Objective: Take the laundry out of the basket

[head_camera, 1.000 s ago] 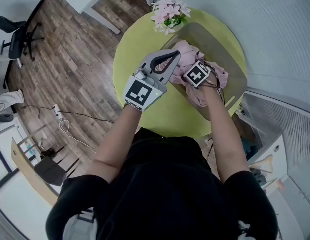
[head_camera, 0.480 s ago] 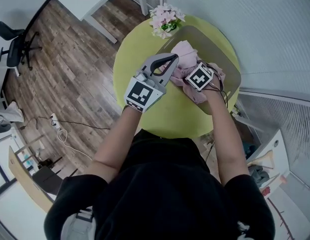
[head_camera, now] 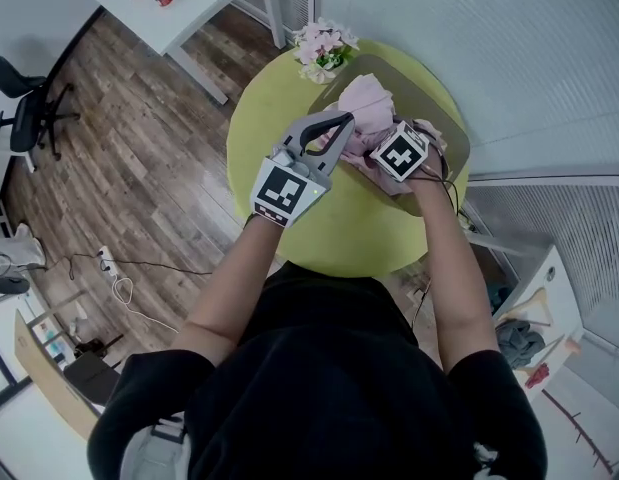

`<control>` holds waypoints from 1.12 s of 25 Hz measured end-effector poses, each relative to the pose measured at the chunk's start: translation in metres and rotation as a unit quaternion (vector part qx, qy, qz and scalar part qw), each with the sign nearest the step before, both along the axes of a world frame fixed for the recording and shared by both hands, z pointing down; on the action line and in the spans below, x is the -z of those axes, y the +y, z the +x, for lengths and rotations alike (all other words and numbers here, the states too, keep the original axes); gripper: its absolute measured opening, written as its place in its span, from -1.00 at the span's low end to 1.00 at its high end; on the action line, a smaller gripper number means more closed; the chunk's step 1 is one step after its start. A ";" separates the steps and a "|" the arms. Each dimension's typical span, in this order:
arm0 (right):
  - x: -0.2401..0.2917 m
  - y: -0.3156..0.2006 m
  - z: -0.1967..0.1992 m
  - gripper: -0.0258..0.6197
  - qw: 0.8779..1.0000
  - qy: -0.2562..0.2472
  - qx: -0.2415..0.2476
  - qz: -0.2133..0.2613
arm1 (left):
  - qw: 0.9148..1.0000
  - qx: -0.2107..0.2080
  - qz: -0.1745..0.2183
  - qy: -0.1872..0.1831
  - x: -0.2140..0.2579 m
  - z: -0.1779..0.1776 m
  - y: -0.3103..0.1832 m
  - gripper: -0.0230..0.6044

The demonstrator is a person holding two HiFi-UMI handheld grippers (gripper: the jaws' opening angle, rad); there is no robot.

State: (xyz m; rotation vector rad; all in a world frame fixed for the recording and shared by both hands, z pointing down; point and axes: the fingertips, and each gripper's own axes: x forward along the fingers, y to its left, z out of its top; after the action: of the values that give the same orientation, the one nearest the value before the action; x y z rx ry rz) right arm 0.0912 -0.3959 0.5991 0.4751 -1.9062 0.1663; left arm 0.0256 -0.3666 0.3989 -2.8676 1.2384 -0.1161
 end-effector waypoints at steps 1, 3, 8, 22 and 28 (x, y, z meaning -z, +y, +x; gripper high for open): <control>0.005 0.001 0.000 0.35 1.000 0.001 -0.002 0.006 | 1.000 -0.001 0.002 0.000 0.002 -0.001 0.003 -0.89; 0.017 0.002 -0.001 0.35 1.000 0.002 -0.004 0.019 | 1.000 -0.002 0.006 0.001 0.007 -0.003 0.008 -0.89; 0.051 0.003 -0.009 0.35 0.998 -0.008 -0.008 0.054 | 1.000 -0.008 0.017 0.007 0.019 -0.009 0.025 -0.89; 0.120 0.047 -0.041 0.35 0.994 0.005 0.006 0.107 | 0.999 -0.019 0.047 0.014 0.045 -0.033 0.074 -0.89; 0.136 0.071 -0.061 0.35 0.992 0.010 0.016 0.124 | 0.999 -0.016 0.050 0.012 0.049 -0.050 0.096 -0.89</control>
State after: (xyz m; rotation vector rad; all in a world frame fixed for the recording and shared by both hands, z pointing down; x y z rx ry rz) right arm 0.0301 -0.3251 0.4636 0.6094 -1.9228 -0.0982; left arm -0.0243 -0.2701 0.3501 -2.8104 1.1663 -0.0181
